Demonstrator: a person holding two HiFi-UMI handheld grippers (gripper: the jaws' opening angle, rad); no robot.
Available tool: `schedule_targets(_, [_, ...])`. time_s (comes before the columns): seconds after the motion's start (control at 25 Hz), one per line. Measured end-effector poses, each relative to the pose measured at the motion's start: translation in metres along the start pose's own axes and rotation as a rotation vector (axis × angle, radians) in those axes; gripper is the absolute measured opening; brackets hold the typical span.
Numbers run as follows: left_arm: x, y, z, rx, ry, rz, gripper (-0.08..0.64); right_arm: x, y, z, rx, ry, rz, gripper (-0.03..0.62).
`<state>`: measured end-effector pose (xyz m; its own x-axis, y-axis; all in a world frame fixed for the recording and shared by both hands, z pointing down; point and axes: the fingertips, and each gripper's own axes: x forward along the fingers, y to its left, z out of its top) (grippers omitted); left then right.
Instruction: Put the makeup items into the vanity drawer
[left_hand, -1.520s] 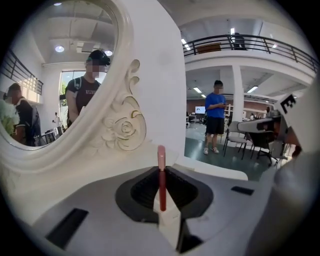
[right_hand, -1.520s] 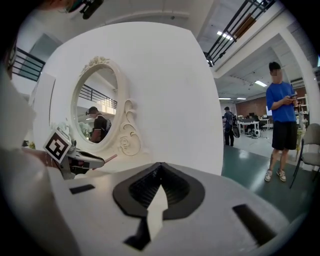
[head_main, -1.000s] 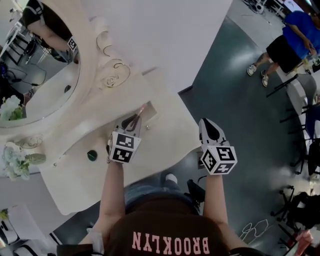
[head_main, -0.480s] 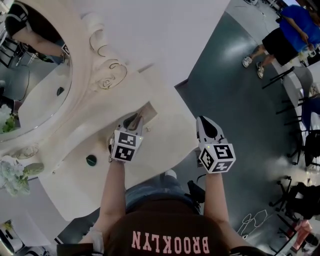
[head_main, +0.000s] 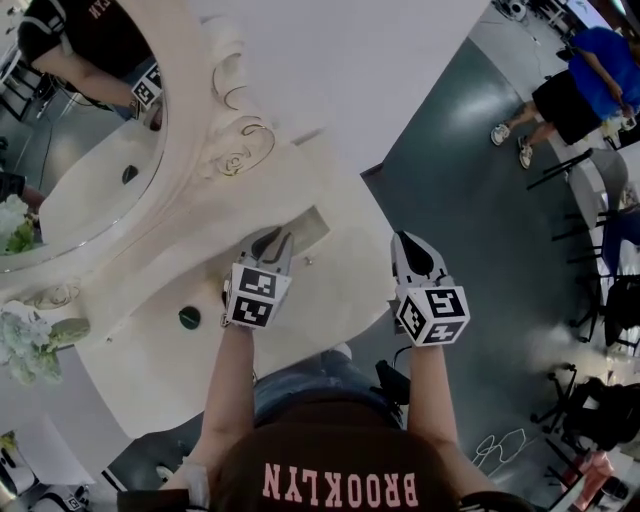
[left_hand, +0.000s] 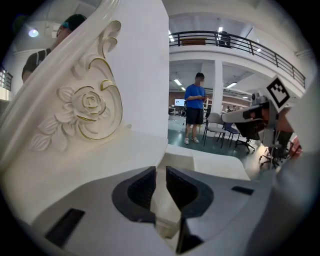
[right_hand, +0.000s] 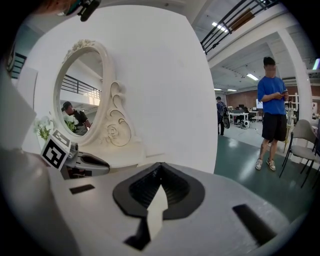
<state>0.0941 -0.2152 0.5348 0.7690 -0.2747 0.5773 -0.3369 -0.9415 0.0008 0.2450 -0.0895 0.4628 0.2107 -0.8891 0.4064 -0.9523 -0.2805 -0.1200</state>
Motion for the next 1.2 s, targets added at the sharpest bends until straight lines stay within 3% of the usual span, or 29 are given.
schedule_targets(0.36, [-0.040,0.043,-0.004,-0.061,-0.045,0.105,0.041,0.023,0.041,0.018,-0.040,-0.015,0.079,-0.002])
schedule_targets(0.6, [-0.081,0.074,-0.014,-0.130,-0.066,0.241,0.041,0.037,0.077,0.030,-0.083,-0.026,0.189,-0.002])
schedule_targets(0.8, [-0.128,0.089,-0.032,-0.263,-0.084,0.422,0.048,0.041,0.103,0.038,-0.121,-0.031,0.305,-0.002])
schedule_targets(0.92, [-0.157,0.094,-0.051,-0.358,-0.095,0.530,0.098,0.034,0.111,0.038,-0.138,-0.032,0.351,-0.002])
schedule_targets(1.08, [-0.184,0.088,-0.082,-0.484,-0.078,0.602,0.213,0.026,0.117,0.033,-0.143,-0.028,0.398,-0.002])
schedule_targets(1.2, [-0.195,0.077,-0.095,-0.522,-0.069,0.639,0.241,0.022,0.120,0.030,-0.135,-0.026,0.426,-0.002])
